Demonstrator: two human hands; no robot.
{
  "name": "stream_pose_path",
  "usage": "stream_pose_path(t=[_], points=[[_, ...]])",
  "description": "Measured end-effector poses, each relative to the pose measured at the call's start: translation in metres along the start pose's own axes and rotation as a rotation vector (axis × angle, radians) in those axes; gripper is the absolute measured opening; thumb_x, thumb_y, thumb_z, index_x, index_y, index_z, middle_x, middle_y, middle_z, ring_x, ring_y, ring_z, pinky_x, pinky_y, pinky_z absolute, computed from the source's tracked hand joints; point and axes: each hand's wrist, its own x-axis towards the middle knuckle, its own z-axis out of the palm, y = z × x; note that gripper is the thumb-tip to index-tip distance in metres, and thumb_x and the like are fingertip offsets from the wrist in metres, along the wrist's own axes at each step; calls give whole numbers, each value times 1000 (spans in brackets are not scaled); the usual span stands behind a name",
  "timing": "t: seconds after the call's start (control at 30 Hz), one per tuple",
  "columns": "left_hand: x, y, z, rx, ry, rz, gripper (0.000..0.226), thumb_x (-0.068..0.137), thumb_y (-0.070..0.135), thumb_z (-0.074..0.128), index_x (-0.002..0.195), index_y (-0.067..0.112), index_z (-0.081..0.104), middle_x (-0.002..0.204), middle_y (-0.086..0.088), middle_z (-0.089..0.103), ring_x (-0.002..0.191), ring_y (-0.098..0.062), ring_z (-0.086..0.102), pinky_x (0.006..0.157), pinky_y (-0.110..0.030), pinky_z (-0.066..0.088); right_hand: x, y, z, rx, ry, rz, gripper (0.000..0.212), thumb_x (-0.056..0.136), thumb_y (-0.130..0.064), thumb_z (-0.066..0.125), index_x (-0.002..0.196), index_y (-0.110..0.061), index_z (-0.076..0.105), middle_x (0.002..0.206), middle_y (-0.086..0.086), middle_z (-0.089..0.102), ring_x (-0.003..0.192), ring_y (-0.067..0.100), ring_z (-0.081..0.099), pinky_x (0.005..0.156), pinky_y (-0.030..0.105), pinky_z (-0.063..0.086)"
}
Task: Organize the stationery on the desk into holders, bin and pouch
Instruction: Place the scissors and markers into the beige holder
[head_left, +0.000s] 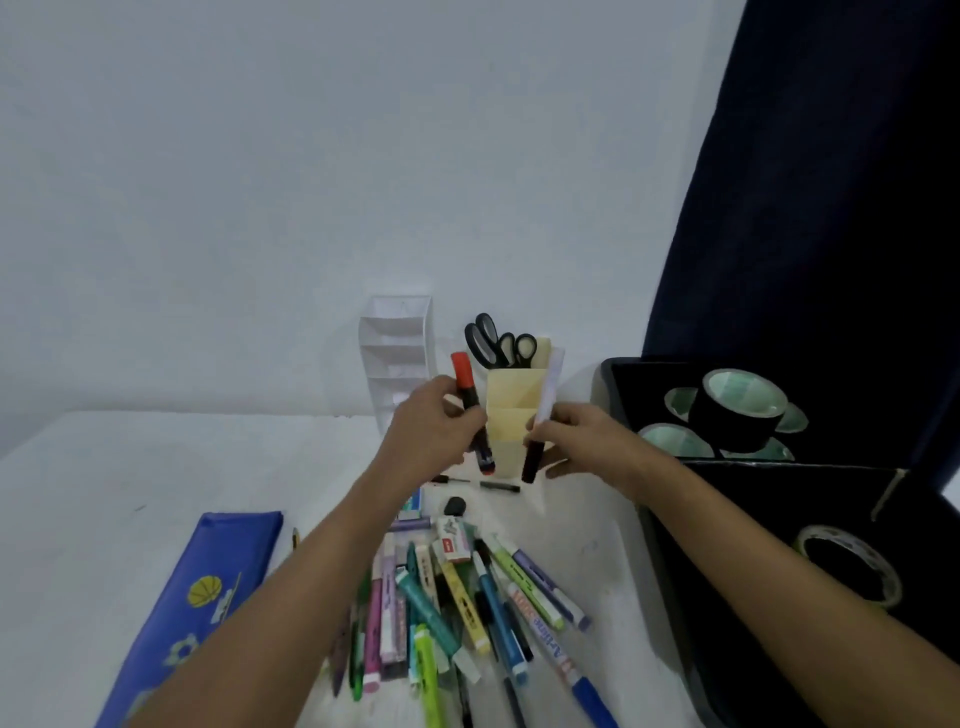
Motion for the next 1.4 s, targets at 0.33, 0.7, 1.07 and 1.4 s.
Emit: stream_pose_path(t=[0.33, 0.7, 1.07, 1.4], points=[[78, 44, 14, 259, 91, 207, 13, 84, 21, 62, 86, 8, 64, 72, -2, 65, 69, -17, 59, 51, -16, 36, 57, -30, -12, -317, 379, -252, 13, 89, -17, 62, 97, -9, 68, 97, 6, 69, 85, 21, 61, 67, 23, 47], [94, -4, 39, 376, -52, 177, 15, 83, 22, 67, 88, 9, 72, 71, -4, 64, 66, -18, 60, 61, -25, 47, 91, 3, 12, -533, 381, -164, 19, 90, -19, 56, 75, -11, 64, 76, 6, 65, 71, 23, 61, 62, 31, 49], [92, -15, 42, 369, -77, 154, 23, 86, 29, 66, 69, 14, 60, 55, 7, 49, 51, -5, 44, 46, -16, 28, 94, 8, 17, -579, 324, -185, 24, 91, -19, 55, 83, -1, 69, 77, 14, 67, 73, 27, 63, 68, 37, 53], [64, -13, 20, 372, 4, 138, 36, 88, 17, 59, 123, 10, 62, 102, -4, 70, 92, -13, 59, 77, -15, 37, 70, -2, 19, -592, 389, -255, 33, 91, -28, 57, 111, -3, 63, 98, 10, 66, 82, 22, 61, 74, 33, 53]])
